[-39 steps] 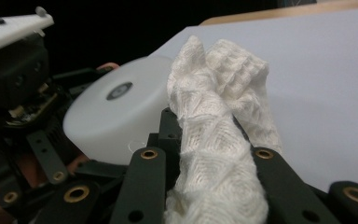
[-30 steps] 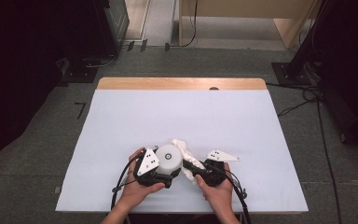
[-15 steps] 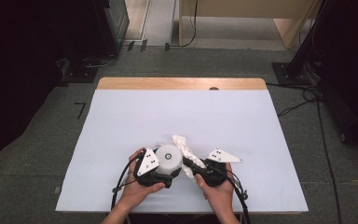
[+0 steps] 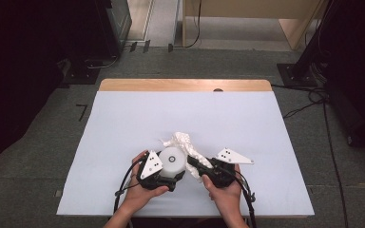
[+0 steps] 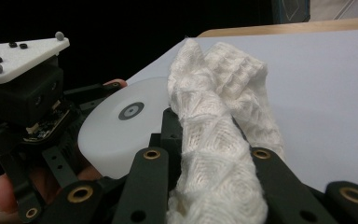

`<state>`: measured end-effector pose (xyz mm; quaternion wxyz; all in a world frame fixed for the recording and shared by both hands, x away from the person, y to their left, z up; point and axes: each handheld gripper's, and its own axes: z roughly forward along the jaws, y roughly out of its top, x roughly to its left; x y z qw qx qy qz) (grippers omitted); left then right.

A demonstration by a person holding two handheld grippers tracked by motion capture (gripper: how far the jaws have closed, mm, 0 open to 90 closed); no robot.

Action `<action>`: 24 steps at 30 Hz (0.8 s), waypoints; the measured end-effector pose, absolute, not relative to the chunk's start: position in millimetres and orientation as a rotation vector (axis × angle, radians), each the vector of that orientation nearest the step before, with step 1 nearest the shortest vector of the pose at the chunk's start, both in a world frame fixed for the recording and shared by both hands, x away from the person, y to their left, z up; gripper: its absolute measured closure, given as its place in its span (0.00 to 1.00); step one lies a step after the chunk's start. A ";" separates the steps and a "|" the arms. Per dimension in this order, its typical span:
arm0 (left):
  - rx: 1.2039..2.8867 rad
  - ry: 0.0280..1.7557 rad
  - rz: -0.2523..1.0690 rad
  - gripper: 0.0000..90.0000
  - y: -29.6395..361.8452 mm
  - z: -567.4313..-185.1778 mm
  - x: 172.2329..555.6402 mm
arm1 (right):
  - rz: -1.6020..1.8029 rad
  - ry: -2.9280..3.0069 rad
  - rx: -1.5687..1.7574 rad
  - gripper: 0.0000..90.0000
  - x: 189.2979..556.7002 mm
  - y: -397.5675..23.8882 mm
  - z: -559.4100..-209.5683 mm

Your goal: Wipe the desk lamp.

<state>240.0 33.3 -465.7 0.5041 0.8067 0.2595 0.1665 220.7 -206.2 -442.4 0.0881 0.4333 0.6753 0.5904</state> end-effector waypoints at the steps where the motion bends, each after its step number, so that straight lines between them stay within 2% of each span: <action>1: 1.945 0.628 0.402 0.09 33.1 -465.8 240.0 | 1.754 2.012 1.290 0.86 220.3 -206.0 -442.4; 10: 1.943 0.627 0.397 0.09 33.3 -466.1 240.4 | 1.641 2.092 1.444 0.86 229.6 -200.7 -482.1; 14: 1.945 0.628 0.401 0.09 33.0 -466.0 240.1 | 1.632 2.090 1.415 0.86 228.9 -201.0 -475.3; 20: 1.935 0.639 0.394 0.09 32.5 -466.3 240.8 | 1.741 2.020 1.283 0.85 221.5 -207.8 -442.1; 24: 1.939 0.646 0.395 0.09 31.9 -466.3 240.6 | 1.715 2.056 1.317 0.85 223.2 -206.4 -452.8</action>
